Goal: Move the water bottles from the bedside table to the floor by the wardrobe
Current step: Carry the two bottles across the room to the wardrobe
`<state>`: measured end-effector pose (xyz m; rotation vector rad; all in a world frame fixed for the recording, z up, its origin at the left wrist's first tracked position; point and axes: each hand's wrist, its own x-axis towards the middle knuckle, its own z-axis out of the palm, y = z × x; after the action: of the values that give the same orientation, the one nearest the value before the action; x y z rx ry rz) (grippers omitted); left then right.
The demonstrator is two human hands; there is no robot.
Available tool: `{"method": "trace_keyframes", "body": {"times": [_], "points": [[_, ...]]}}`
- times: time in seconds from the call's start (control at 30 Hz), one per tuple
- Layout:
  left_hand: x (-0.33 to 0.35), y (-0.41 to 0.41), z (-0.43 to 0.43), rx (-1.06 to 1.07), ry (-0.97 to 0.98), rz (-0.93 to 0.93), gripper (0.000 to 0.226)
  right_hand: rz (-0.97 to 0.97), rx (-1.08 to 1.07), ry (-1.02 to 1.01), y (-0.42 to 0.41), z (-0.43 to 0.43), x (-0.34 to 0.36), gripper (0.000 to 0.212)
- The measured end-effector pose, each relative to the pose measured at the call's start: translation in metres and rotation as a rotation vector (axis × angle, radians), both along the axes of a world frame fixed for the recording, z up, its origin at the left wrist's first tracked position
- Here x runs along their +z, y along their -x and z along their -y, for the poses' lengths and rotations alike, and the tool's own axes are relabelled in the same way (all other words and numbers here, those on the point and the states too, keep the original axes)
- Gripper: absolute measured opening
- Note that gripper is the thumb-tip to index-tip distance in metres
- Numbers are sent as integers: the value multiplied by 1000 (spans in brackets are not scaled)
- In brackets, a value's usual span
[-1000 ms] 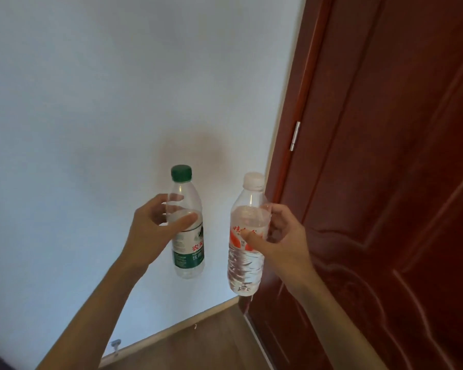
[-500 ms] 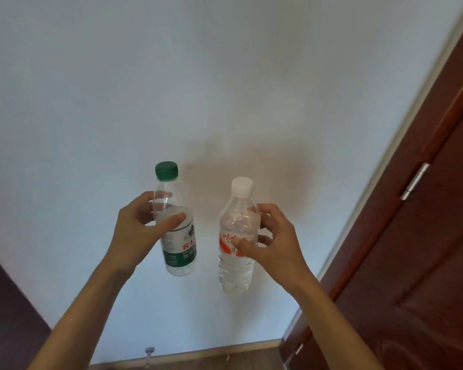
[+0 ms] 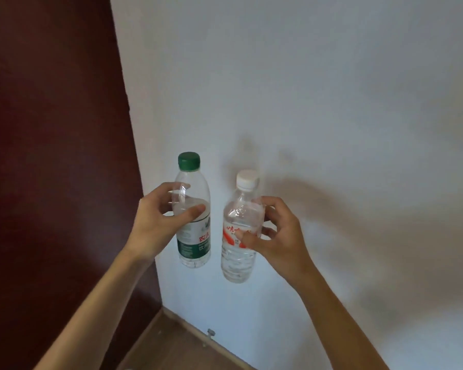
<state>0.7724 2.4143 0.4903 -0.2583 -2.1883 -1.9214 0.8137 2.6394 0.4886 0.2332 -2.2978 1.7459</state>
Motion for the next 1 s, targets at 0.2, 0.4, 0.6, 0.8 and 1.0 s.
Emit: {"method": "trace_keyframes", "body": {"times": [0.2,0.4,0.6,0.8,1.0], "points": [[-2,-4,34,228,-15,-2,47,35,277,11,62,36,-16,53],[-11,-18,48,457,36,42,50,65,493,19,104,63,-32,55],[-30,-38,41,660,41,90,46,138,632,47,124,80,-55,57],[-47,-57,40,789,5,106,38,178,701,67,131,102,-71,57],[-55,-61,60,843,18,124,38,178,719,66,136,124,-80,56]]}}
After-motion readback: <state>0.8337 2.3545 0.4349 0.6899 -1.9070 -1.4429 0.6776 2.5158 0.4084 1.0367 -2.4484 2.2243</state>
